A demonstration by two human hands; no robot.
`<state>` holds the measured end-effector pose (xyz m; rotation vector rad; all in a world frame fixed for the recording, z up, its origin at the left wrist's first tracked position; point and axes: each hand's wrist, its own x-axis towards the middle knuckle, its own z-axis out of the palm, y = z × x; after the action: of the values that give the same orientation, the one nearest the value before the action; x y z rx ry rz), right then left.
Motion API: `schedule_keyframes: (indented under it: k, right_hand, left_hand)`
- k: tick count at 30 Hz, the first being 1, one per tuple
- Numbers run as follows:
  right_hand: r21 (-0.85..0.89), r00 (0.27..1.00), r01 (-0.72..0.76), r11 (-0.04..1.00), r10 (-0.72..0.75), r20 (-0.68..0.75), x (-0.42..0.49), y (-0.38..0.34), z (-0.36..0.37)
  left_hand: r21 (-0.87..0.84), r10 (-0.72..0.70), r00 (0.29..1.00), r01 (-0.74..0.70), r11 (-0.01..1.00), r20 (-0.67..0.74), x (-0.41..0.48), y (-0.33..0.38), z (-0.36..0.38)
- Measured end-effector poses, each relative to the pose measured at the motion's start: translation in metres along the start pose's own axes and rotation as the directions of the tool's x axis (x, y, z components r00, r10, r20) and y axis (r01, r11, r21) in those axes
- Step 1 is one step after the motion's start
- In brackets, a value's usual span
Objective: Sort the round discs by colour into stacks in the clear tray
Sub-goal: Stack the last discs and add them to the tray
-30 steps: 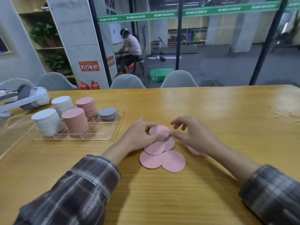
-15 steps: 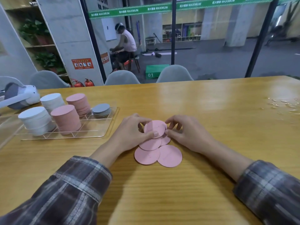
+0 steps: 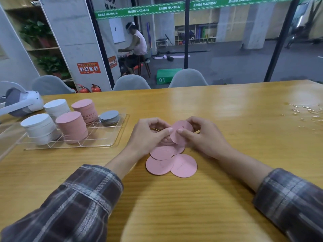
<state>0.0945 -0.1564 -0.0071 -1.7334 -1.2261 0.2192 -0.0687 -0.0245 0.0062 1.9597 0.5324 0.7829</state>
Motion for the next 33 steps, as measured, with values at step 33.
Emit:
schedule_keyframes:
  k: [33]
  right_hand:
    - [0.197, 0.994, -0.090, 0.976, 0.074, 0.086, -0.005, -0.012, -0.006]
  left_hand:
    - [0.054, 0.123, 0.989, -0.118, 0.991, -0.084, -0.003, -0.001, -0.003]
